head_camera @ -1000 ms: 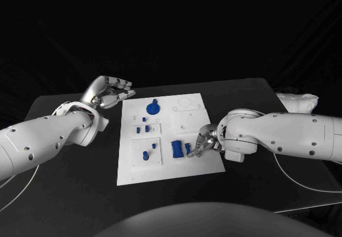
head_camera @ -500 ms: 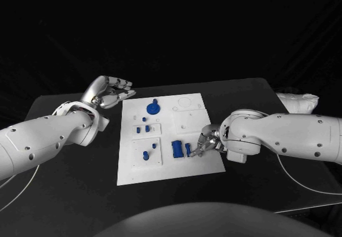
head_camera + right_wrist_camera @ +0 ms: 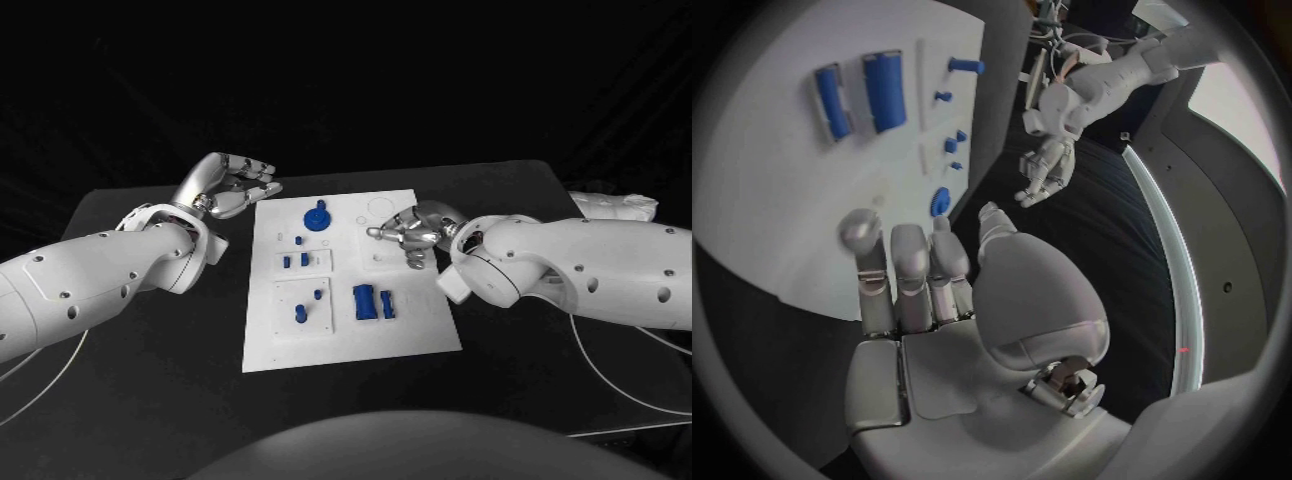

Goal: Assemble the parts on the task board

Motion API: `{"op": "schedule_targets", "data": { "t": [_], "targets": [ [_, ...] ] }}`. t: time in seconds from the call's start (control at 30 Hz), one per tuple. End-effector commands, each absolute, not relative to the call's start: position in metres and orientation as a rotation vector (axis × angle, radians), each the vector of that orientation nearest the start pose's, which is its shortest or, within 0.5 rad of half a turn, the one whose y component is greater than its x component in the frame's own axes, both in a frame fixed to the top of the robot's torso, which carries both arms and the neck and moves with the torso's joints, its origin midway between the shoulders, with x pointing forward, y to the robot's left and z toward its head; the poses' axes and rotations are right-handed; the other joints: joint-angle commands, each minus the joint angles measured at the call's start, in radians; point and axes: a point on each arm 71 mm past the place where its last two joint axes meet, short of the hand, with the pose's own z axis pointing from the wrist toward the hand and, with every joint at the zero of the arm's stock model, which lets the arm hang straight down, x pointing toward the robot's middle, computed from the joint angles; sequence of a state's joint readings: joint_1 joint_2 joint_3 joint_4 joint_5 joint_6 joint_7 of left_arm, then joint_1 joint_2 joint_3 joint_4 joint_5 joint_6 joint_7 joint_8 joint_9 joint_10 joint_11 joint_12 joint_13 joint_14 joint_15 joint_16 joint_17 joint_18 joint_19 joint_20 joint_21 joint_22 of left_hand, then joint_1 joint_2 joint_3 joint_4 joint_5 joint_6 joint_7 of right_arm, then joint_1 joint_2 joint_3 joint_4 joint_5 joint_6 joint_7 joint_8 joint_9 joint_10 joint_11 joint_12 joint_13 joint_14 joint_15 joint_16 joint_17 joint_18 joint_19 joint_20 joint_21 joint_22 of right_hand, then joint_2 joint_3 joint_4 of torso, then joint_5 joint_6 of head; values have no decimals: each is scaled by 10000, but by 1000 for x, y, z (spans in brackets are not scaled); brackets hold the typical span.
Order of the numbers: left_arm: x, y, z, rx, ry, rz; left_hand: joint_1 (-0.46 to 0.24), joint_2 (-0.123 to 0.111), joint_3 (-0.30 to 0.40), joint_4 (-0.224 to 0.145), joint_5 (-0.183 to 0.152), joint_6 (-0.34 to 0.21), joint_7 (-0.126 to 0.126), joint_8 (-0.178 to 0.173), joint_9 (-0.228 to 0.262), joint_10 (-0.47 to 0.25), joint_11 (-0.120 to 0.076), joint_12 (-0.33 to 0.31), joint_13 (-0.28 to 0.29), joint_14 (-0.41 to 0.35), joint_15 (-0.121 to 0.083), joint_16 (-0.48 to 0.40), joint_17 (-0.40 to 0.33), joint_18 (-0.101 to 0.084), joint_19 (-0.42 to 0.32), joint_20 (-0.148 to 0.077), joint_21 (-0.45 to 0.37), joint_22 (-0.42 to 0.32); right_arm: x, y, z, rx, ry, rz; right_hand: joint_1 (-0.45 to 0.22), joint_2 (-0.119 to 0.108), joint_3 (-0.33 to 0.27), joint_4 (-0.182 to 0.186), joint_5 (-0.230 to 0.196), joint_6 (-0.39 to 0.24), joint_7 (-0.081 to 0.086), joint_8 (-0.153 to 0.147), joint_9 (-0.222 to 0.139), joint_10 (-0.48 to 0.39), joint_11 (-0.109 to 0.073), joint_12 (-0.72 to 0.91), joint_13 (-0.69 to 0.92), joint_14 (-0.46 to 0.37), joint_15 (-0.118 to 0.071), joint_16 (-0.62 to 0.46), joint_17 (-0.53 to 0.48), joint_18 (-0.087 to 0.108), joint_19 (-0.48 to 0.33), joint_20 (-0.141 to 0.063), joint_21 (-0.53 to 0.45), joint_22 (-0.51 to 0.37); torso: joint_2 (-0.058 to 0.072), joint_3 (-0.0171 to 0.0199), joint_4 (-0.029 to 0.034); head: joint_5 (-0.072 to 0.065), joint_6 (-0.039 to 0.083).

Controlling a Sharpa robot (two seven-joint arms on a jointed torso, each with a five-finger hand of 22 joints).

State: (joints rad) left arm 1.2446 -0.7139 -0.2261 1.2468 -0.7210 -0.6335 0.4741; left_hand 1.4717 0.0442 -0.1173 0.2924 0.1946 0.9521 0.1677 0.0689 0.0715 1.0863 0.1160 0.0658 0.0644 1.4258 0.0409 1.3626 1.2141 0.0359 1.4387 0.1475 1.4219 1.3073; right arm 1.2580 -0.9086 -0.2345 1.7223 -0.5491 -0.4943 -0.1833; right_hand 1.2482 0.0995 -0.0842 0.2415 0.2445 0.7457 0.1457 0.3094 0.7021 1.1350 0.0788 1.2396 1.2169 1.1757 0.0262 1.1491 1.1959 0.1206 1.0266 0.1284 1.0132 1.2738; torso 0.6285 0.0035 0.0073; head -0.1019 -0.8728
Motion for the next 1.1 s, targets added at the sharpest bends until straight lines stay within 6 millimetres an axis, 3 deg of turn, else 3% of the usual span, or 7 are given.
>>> {"op": "schedule_targets", "data": {
  "t": [0.03, 0.2, 0.47, 0.57, 0.63, 0.67, 1.1],
  "targets": [
    [512, 225, -211, -3469, 13043, -10365, -166, 178, -212, -27, 52, 55, -7, -25, -9, 12, -56, 11, -2, -1113, -1, -1719, -2110, 502, -1473, -6, -1990, 1277, 443, -195, -208, 8454, 15879, 11449, 84, -37, -268, 393, 168, -615, 335, -461, -610, -3395, 354, -4869, -2767, -3244, 500, -4485, -2320, 274, -2828, 290, -3960, -1318, -14, 20, -10, 118, 2],
    [503, 227, -219, -4970, 12651, -10835, -788, 346, -799, -111, 53, -159, 132, -27, -21, -257, 151, 7, -4, -3964, 249, -6041, -5936, 1433, -5538, 230, -8204, -1583, 453, -182, -202, 7742, 14960, 12769, -950, 107, -1112, 468, -145, -2354, 413, -1363, -1757, -5582, 1550, -8253, -5800, -5968, 1646, -7804, -5129, -216, -5538, 1006, -7654, -3884, -14, 23, -15, 210, 2],
    [490, 219, -227, -6630, 12197, -12053, -2027, -54, -929, 18, -10, -1325, 683, -37, -43, -1726, 787, 149, -1, -7337, 1337, -9524, -8498, 1266, -8226, 1307, -12917, -5187, 458, -168, -199, 7165, 14594, 13950, -2516, -139, -1180, 514, -1878, -5986, 319, -2179, -4182, -8605, 1179, -9648, -7654, -9606, 1331, -9858, -8178, 56, -9305, 1114, -9872, -9872, -10, 2, 18, 293, 100],
    [491, 218, -229, -5813, 12952, -11473, -6305, -442, -201, -967, -691, -4111, -236, -689, -715, -4810, 147, -658, -644, -9703, 764, -10915, -9750, 843, -10304, 388, -13386, -7865, 459, -171, -205, 7605, 15232, 12901, -7642, -995, -110, -1011, -2445, -6720, -1457, -3094, -5678, -10029, 128, -11103, -10029, -10712, 476, -10715, -10146, -1206, -10266, -155, -10132, -11318, -23, 13, 7, 251, 71],
    [490, 217, -229, -6048, 12916, -11514, -6953, -442, -73, -1094, -790, -4523, -302, -689, -715, -5269, 51, -658, -644, -10060, 681, -11126, -9940, 716, -10616, 256, -13464, -8272, 460, -172, -206, 7815, 15094, 12913, -9153, -995, 842, -1440, -2445, -7457, -1457, -3094, -6089, -10432, -788, -11499, -10686, -11038, -262, -11491, -10702, -1206, -10266, -495, -10132, -11754, -45, 12, 5, 271, 141],
    [489, 216, -229, -6217, 12890, -11543, -7180, -442, -31, -1143, -826, -4667, -325, -689, -715, -5432, 16, -658, -644, -10183, 645, -11198, -10005, 674, -10728, 210, -13488, -8412, 460, -172, -206, 7970, 14991, 12919, -9583, -995, 842, -1575, -2445, -7457, -1457, -3094, -6209, -10555, -788, -11613, -10876, -11757, -262, -11491, -10862, -1206, -10266, -1284, -10132, -11880, -61, 11, 3, 286, 194],
    [469, 198, -226, -10733, 12309, -12159, -10226, -442, 1173, -1841, -1946, -6632, -867, -689, -715, -7632, -1160, -658, -644, -11824, -409, -12181, -10869, 364, -12213, -475, -14219, -10299, 462, -189, -221, 11506, 12583, 12476, -12482, -995, 842, -2415, -2445, -7457, -1457, -3094, -7021, -11350, -788, -12396, -12169, -11757, -262, -11491, -11959, -1206, -10266, -1284, -10132, -12738, -535, -17, -43, 730, 1730]
  ]
}}
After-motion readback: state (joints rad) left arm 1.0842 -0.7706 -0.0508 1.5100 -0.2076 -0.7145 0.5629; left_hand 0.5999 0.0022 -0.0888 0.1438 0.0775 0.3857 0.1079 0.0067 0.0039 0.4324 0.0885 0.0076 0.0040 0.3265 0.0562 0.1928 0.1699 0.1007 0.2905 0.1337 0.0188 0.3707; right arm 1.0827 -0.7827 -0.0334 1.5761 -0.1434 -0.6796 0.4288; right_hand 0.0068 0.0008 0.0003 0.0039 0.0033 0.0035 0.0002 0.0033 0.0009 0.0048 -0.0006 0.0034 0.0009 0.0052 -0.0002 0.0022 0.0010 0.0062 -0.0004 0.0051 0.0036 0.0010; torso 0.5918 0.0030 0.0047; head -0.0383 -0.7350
